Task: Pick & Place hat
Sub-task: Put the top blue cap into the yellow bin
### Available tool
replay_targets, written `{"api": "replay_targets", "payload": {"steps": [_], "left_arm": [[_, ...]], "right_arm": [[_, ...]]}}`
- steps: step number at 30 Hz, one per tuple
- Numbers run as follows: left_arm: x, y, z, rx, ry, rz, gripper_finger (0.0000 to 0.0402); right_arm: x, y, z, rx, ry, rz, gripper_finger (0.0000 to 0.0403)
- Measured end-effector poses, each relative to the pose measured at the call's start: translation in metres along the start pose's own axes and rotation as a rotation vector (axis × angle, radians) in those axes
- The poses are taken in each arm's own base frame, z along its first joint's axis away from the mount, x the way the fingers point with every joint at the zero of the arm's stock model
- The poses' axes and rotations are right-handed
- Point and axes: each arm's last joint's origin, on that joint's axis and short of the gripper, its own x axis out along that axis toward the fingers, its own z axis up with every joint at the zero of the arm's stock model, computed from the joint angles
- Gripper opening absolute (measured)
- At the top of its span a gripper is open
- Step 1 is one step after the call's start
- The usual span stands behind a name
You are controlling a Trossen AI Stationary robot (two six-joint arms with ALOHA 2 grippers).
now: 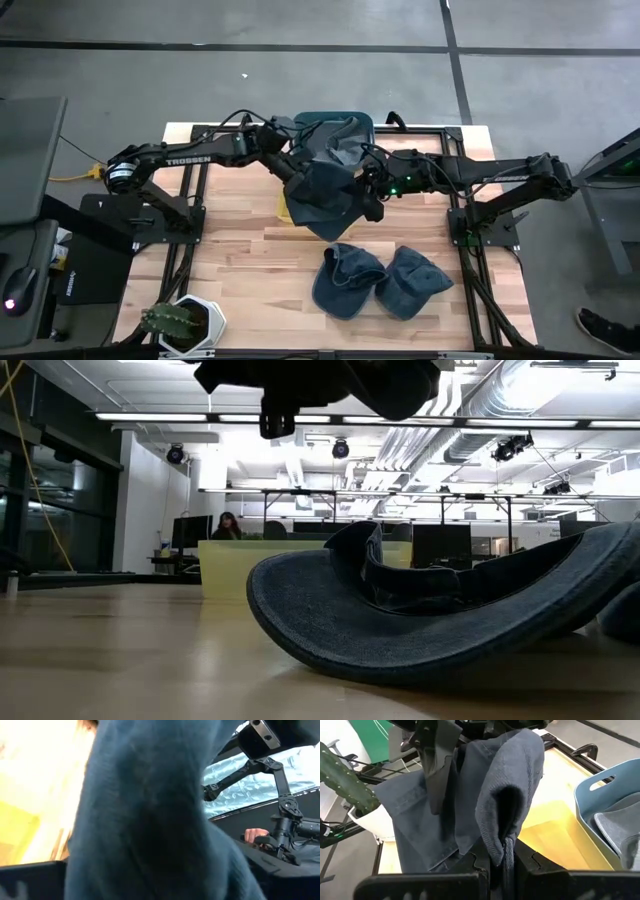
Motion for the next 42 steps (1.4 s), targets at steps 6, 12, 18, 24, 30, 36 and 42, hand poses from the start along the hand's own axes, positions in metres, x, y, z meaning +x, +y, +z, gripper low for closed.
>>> {"api": "replay_targets", "payload": {"steps": [6, 12, 18, 24, 30, 36, 42], "left_arm": [[0.000, 0.001, 0.000, 0.001, -0.010, 0.018, 0.0172], [0.000, 0.001, 0.001, 0.052, -0.025, 0.035, 0.0025], [0.000, 0.001, 0.001, 0.088, -0.036, 0.051, 0.0003], [0.000, 0.002, 0.001, 0.089, -0.039, 0.057, 0.0001], [0.000, 0.002, 0.001, 0.082, -0.033, 0.056, 0.0000], [0.000, 0.003, -0.001, 0.067, -0.021, 0.065, 0.0000], [0.000, 0.004, 0.000, 0.060, -0.032, 0.084, 0.0000]], "right_arm": [[0.000, 0.001, 0.000, 0.000, -0.006, 0.003, 0.0022], [0.000, 0.001, 0.000, 0.000, -0.007, 0.001, 0.0022], [0.000, 0.001, 0.000, 0.000, -0.007, 0.000, 0.0022], [0.000, 0.000, 0.000, 0.000, -0.009, -0.006, 0.0022], [0.000, 0.001, 0.000, -0.004, -0.003, 0.006, 0.0063], [0.000, -0.002, 0.000, -0.004, 0.006, -0.005, 0.0133], [-0.013, -0.012, 0.005, 0.001, 0.004, -0.039, 0.0172]]}}
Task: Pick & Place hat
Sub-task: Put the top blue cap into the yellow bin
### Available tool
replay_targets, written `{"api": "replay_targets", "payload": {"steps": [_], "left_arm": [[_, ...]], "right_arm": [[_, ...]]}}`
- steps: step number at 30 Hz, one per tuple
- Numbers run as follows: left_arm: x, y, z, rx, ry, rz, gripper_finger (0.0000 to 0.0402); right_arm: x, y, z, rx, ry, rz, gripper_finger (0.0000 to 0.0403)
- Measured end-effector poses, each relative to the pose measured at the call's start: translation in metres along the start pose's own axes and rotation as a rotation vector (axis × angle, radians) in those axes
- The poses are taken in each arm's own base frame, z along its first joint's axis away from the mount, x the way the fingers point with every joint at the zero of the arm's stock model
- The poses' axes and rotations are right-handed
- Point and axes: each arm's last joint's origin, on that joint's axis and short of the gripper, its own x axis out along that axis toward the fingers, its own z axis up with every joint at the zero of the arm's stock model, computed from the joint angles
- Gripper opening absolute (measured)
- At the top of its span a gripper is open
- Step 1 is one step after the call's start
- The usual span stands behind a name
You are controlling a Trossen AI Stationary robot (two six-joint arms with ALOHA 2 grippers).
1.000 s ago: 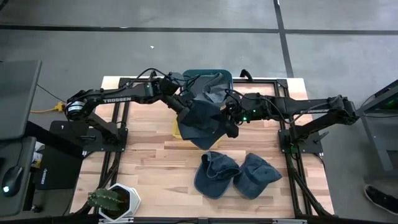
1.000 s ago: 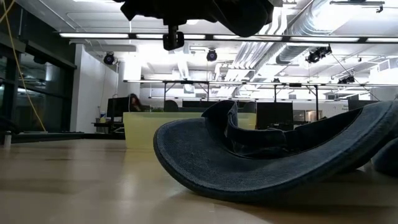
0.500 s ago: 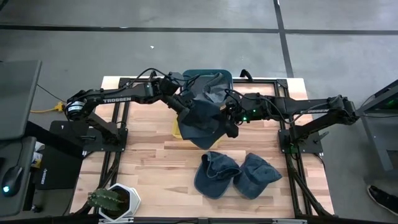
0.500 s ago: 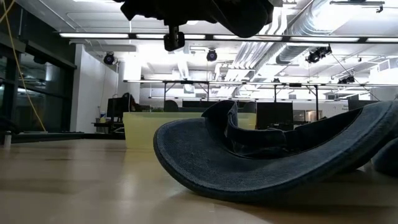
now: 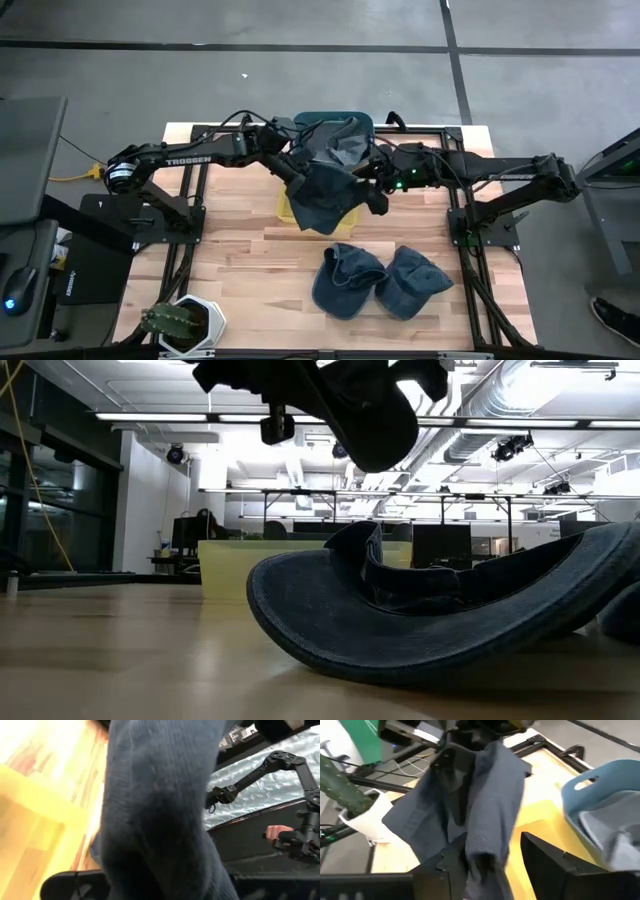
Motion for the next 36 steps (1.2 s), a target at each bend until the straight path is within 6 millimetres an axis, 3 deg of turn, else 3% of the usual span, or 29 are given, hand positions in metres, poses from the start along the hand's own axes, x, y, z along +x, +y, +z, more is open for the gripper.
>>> {"api": "replay_targets", "payload": {"steps": [3, 10, 19, 24, 29, 36], "left_arm": [[0.000, 0.001, 0.001, -0.010, -0.023, 0.033, 0.0000], [-0.008, 0.008, 0.011, -0.027, -0.128, 0.094, 0.0000], [-0.025, 0.021, 0.026, -0.065, -0.245, 0.119, 0.0000], [-0.018, 0.041, 0.013, -0.137, -0.313, 0.068, 0.0000], [-0.012, 0.059, -0.009, -0.224, -0.391, -0.030, 0.0000], [-0.005, 0.083, -0.038, -0.362, -0.523, 0.107, 0.0000]], "right_arm": [[-0.016, -0.008, 0.003, 0.000, -0.003, -0.041, 0.0183], [-0.077, -0.022, 0.007, 0.044, -0.091, -0.160, 0.0189], [-0.138, -0.032, -0.008, 0.153, -0.150, -0.252, 0.0189], [-0.152, -0.036, -0.018, 0.180, -0.119, -0.304, 0.0191], [-0.154, -0.038, -0.022, 0.170, -0.107, -0.350, 0.0189], [-0.153, -0.039, -0.023, 0.156, -0.106, -0.395, 0.0190]]}}
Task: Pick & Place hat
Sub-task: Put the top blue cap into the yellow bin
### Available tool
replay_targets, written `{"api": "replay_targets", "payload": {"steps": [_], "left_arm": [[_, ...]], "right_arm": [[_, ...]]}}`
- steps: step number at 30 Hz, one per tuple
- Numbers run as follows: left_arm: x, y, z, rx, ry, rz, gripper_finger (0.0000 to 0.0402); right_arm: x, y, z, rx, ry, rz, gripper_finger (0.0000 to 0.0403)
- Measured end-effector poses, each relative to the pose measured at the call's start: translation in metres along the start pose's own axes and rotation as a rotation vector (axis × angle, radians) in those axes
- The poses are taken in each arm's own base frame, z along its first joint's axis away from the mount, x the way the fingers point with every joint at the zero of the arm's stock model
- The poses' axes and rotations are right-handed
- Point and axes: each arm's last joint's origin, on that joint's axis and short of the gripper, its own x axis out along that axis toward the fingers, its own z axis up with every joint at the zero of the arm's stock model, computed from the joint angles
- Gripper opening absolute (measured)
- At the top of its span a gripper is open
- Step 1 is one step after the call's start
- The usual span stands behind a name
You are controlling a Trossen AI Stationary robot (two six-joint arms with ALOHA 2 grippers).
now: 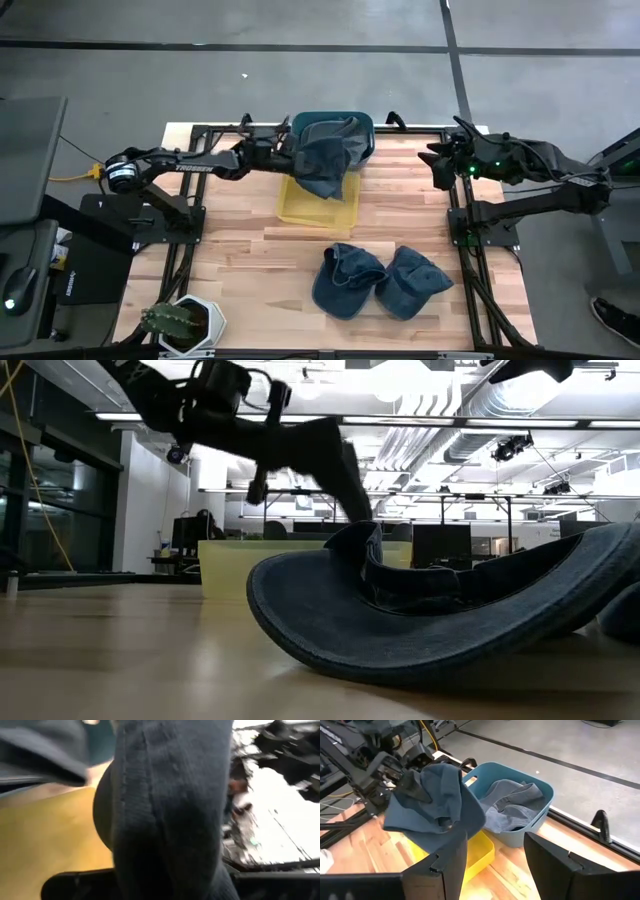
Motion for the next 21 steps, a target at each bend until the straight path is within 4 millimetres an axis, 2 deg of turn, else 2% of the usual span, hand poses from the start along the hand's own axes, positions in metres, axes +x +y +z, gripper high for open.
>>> {"api": "replay_targets", "payload": {"steps": [9, 17, 21], "left_arm": [[0.004, 0.002, -0.025, -0.072, -0.065, 0.111, 0.0000], [0.008, -0.002, -0.045, -0.095, -0.022, 0.165, 0.0000], [0.009, 0.000, -0.057, -0.092, -0.044, 0.252, 0.0000]], "right_arm": [[0.000, -0.002, -0.002, -0.012, 0.011, -0.025, 0.0190], [0.000, -0.003, -0.002, -0.018, 0.011, -0.044, 0.0190], [0.000, -0.003, -0.002, -0.018, 0.011, -0.044, 0.0189]]}}
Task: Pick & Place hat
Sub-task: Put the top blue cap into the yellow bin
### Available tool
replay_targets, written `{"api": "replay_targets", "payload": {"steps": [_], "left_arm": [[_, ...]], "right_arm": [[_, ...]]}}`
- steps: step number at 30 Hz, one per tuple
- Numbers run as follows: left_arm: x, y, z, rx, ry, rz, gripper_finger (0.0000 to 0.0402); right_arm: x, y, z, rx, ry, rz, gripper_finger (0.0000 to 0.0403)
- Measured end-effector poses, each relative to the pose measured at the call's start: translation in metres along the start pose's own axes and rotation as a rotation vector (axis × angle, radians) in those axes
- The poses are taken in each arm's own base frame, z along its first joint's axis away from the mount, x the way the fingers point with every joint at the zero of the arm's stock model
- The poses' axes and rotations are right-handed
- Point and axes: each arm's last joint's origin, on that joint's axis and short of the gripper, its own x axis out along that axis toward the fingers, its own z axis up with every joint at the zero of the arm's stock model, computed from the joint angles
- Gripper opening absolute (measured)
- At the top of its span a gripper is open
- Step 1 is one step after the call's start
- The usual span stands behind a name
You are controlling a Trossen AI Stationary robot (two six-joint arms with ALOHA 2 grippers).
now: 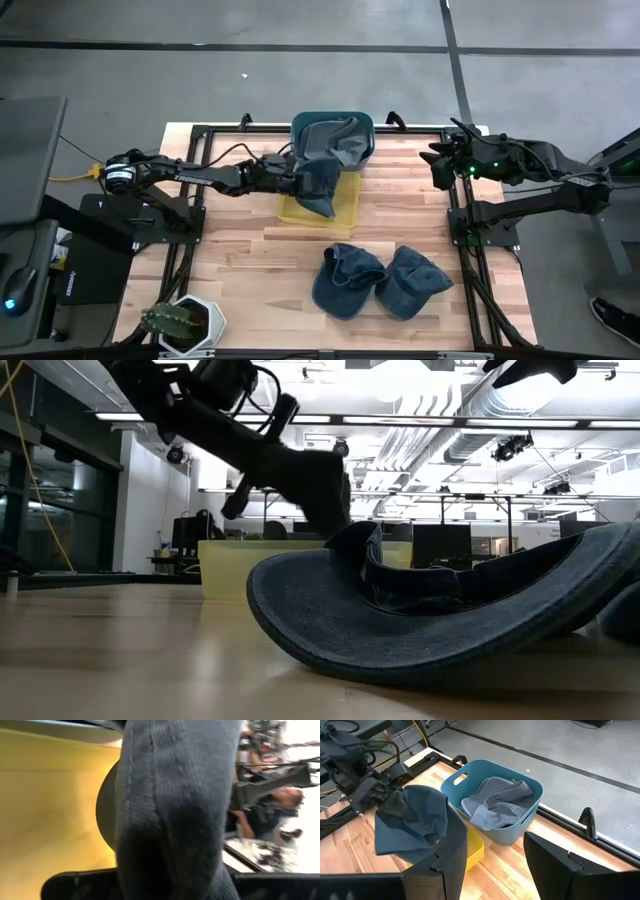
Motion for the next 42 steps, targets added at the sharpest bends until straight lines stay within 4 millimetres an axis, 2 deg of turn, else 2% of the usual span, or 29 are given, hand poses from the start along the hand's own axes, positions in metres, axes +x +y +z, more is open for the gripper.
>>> {"api": "replay_targets", "payload": {"steps": [4, 12, 21, 26, 37, 42], "left_arm": [[0.000, 0.004, -0.001, 0.001, -0.020, 0.058, 0.0000], [0.000, -0.006, 0.003, -0.004, -0.054, -0.048, 0.0000], [0.034, 0.015, -0.008, -0.068, 0.020, -0.086, 0.0000], [0.038, 0.008, -0.005, -0.104, 0.003, -0.200, 0.0000], [0.040, 0.028, -0.014, -0.116, 0.097, 0.006, 0.0001], [0.040, 0.031, -0.015, -0.034, 0.106, 0.028, 0.0018]], "right_arm": [[0.001, 0.000, 0.000, -0.002, 0.001, -0.003, 0.0190], [0.005, 0.003, 0.000, -0.011, 0.014, -0.013, 0.0189], [0.013, 0.008, -0.001, -0.035, 0.042, -0.030, 0.0189], [0.016, 0.009, -0.002, -0.045, 0.056, -0.038, 0.0189], [0.020, 0.011, -0.003, -0.046, 0.069, -0.046, 0.0189], [0.022, 0.013, -0.003, -0.047, 0.080, -0.044, 0.0190]]}}
